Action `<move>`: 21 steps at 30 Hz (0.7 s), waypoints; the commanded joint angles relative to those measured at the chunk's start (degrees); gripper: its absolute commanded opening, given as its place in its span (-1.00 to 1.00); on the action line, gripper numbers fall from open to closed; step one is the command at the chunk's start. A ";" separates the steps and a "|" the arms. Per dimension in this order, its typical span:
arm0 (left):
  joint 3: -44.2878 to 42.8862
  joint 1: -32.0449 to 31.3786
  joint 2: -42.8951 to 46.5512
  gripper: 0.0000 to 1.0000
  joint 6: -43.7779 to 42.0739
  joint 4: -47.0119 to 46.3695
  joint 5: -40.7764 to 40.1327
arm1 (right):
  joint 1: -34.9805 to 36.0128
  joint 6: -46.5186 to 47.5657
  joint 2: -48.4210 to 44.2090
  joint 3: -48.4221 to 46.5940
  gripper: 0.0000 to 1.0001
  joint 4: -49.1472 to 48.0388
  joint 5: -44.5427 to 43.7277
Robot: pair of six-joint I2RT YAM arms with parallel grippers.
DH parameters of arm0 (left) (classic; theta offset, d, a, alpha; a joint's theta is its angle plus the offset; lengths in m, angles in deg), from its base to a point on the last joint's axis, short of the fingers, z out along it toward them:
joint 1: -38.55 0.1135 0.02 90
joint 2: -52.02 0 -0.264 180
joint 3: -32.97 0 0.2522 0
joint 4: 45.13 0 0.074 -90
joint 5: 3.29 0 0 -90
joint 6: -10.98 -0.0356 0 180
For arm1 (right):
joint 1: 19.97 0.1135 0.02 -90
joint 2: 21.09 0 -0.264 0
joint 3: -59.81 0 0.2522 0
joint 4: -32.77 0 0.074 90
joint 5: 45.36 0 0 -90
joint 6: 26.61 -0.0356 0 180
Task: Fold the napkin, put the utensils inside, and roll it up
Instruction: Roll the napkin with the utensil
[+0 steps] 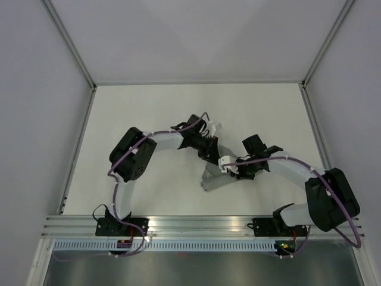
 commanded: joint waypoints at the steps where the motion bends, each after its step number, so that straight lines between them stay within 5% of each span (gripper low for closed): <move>1: 4.51 3.39 10.90 -0.41 7.60 -12.37 -12.32 | -1.72 3.60 5.60 -3.77 -0.85 7.55 1.58; 12: 36.85 5.25 41.93 -0.34 3.93 -41.46 -43.80 | -5.07 9.22 21.52 -17.66 -0.92 23.53 5.54; 21: 44.07 -14.34 49.53 -0.28 -27.44 -46.67 -66.66 | -6.30 9.41 34.71 -31.46 -0.94 32.25 6.85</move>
